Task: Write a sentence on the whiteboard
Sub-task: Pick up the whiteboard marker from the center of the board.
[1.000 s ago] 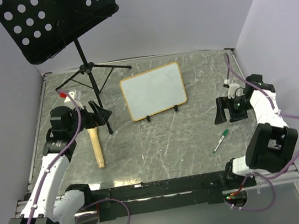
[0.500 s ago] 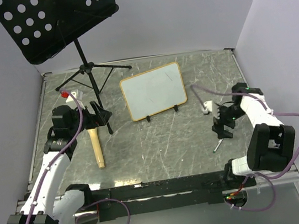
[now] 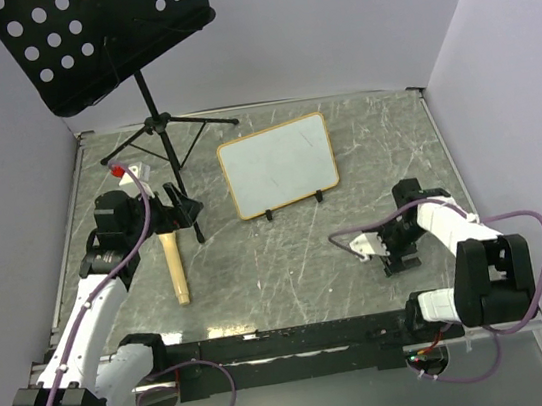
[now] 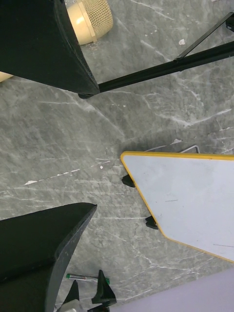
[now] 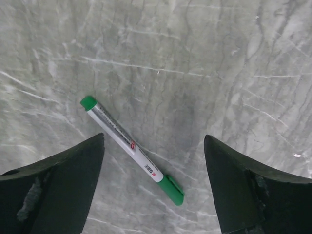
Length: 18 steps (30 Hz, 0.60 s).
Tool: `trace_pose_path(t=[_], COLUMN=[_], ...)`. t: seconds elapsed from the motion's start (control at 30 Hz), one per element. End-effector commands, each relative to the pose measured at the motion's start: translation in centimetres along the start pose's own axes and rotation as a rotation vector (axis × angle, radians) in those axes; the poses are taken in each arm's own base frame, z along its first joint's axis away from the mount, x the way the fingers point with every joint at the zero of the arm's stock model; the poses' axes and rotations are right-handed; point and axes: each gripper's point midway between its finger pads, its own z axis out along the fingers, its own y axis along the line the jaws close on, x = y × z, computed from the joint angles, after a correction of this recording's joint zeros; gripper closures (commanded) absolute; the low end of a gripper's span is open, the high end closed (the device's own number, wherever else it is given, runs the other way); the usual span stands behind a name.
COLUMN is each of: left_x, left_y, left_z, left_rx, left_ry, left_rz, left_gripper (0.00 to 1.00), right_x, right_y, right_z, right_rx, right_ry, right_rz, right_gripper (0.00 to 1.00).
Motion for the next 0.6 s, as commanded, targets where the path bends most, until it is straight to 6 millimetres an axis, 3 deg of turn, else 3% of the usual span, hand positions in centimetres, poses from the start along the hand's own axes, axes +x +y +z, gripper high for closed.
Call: trace_pose_path(t=[0.0, 0.17, 0.27, 0.43, 0.5, 0.53, 0.57], left_x=[-1.8, -1.8, -1.7, -1.7, -1.5, -1.7, -1.6], left_y=[-1.2, -1.4, -1.7, -3.0, -3.5, -3.8, -4.0], left_z=[-0.3, -0.3, -0.3, -0.5, -0.7, -0.7, -0.8], left_rx=[0.044, 0.057, 0.072, 0.148, 0.174, 0.187, 0.201], left_ry=[-0.063, -0.063, -0.059, -0.057, -0.058, -0.070, -0.072], left_rz=[0.036, 0.032, 0.034, 0.040, 0.045, 0.053, 0.060], left_gripper=[0.03, 0.03, 0.03, 0.03, 0.03, 0.03, 0.02], right_x=[1.1, 1.2, 1.1, 1.1, 0.8, 0.7, 0.6], right_y=[0.6, 0.4, 0.1, -0.4, -0.4, -0.5, -0.5], right_z=[0.8, 1.3, 1.3, 1.5, 1.7, 1.8, 1.9], right_rx=[0.002, 0.028, 0.038, 0.025, 0.018, 0.015, 0.015], right_ry=[0.066, 0.069, 0.064, 0.041, 0.020, 0.010, 0.004], right_rz=[-0.122, -0.136, -0.135, -0.112, -0.098, -0.095, -0.094], right_gripper=[0.17, 0.29, 0.46, 0.64, 0.74, 0.92, 0.99])
